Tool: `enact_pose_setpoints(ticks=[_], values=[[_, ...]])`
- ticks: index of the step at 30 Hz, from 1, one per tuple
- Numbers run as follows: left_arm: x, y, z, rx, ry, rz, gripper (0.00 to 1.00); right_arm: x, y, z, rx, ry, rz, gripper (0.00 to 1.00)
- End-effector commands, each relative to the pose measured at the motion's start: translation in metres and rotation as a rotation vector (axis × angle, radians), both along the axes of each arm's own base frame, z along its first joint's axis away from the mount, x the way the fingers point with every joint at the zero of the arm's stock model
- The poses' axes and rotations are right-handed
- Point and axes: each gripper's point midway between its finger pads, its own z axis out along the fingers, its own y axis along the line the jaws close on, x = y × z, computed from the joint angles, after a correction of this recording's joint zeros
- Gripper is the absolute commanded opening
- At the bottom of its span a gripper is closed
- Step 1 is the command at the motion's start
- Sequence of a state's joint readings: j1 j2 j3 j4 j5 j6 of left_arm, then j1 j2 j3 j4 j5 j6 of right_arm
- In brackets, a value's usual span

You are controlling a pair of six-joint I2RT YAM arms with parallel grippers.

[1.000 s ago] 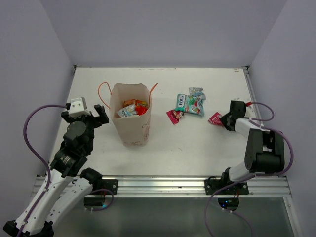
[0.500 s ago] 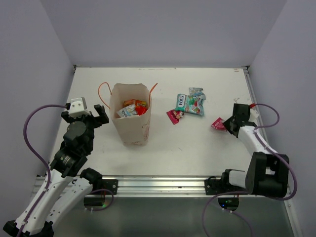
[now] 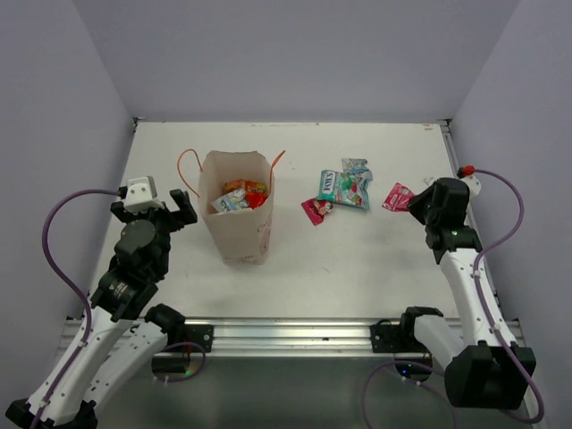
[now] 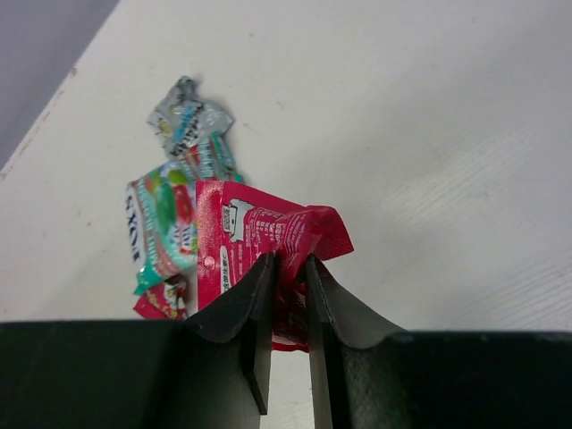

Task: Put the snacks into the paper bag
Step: Pick up the snack from the center of the board, then place the snack in the paper bag.

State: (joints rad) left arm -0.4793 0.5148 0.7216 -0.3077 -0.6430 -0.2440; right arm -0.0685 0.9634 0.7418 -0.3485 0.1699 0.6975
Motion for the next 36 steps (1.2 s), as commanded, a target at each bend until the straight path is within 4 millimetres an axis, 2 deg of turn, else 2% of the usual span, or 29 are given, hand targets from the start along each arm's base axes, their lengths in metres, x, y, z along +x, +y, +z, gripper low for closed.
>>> enact_pose_setpoints(ticks=[1,2,3,4,6,7,9,11,12,14,15,17,18,20,21,23,24,26,27,30,34,36], values=[[0.002,0.000,0.008,-0.026,-0.040,0.004,1.00,0.015,0.020,0.064,-0.041,-0.161,0.108,0.00],[0.001,0.000,0.009,-0.028,-0.044,0.002,1.00,0.016,0.035,0.071,-0.050,-0.175,0.158,0.00],[0.001,0.000,0.008,-0.028,-0.043,0.004,1.00,0.017,0.040,0.078,-0.075,-0.183,0.183,0.00],[0.001,0.000,0.008,-0.028,-0.043,0.004,1.00,0.019,0.052,0.093,-0.094,-0.211,0.214,0.00],[0.000,0.001,0.009,-0.030,-0.047,0.005,1.00,0.023,0.065,0.102,-0.124,-0.220,0.265,0.00],[0.000,0.001,0.009,-0.030,-0.047,0.005,1.00,0.024,0.078,0.115,-0.126,-0.248,0.301,0.00],[0.000,0.001,0.010,-0.031,-0.050,0.005,1.00,0.027,0.092,0.127,-0.134,-0.269,0.346,0.00],[0.000,0.001,0.010,-0.030,-0.048,0.005,1.00,0.030,0.111,0.145,-0.138,-0.312,0.404,0.00],[0.000,0.001,0.009,-0.030,-0.047,0.005,1.00,0.031,0.118,0.162,-0.139,-0.348,0.419,0.00],[0.000,0.000,0.009,-0.029,-0.046,0.004,1.00,0.033,0.137,0.171,-0.148,-0.368,0.479,0.00],[0.000,0.000,0.009,-0.030,-0.047,0.002,1.00,0.034,0.143,0.187,-0.147,-0.401,0.492,0.00],[0.000,0.000,0.009,-0.032,-0.049,0.002,1.00,0.035,0.164,0.194,-0.152,-0.416,0.551,0.00],[0.000,0.000,0.010,-0.033,-0.050,0.004,1.00,0.034,0.171,0.210,-0.162,-0.449,0.570,0.00],[0.000,0.001,0.010,-0.032,-0.051,0.004,1.00,0.035,0.192,0.217,-0.184,-0.466,0.626,0.00],[0.000,0.001,0.010,-0.032,-0.051,0.005,1.00,0.034,0.199,0.231,-0.187,-0.496,0.637,0.00],[0.000,0.001,0.010,-0.033,-0.051,0.004,1.00,0.033,0.220,0.237,-0.208,-0.511,0.691,0.00],[0.000,0.001,0.010,-0.033,-0.050,0.004,1.00,0.032,0.228,0.250,-0.212,-0.540,0.706,0.00],[0.000,0.000,0.010,-0.033,-0.051,0.002,1.00,0.027,0.246,0.261,-0.238,-0.575,0.750,0.00],[0.000,0.000,0.010,-0.034,-0.051,0.001,1.00,0.023,0.263,0.268,-0.242,-0.594,0.786,0.00],[0.001,-0.001,0.009,-0.032,-0.049,-0.001,1.00,0.022,0.285,0.283,-0.304,-0.641,0.824,0.00],[0.000,0.000,0.011,-0.034,-0.054,-0.001,1.00,0.005,0.332,0.296,-0.383,-0.705,0.954,0.00],[0.000,0.000,0.011,-0.034,-0.054,-0.002,1.00,0.001,0.345,0.304,-0.435,-0.738,0.996,0.00]])
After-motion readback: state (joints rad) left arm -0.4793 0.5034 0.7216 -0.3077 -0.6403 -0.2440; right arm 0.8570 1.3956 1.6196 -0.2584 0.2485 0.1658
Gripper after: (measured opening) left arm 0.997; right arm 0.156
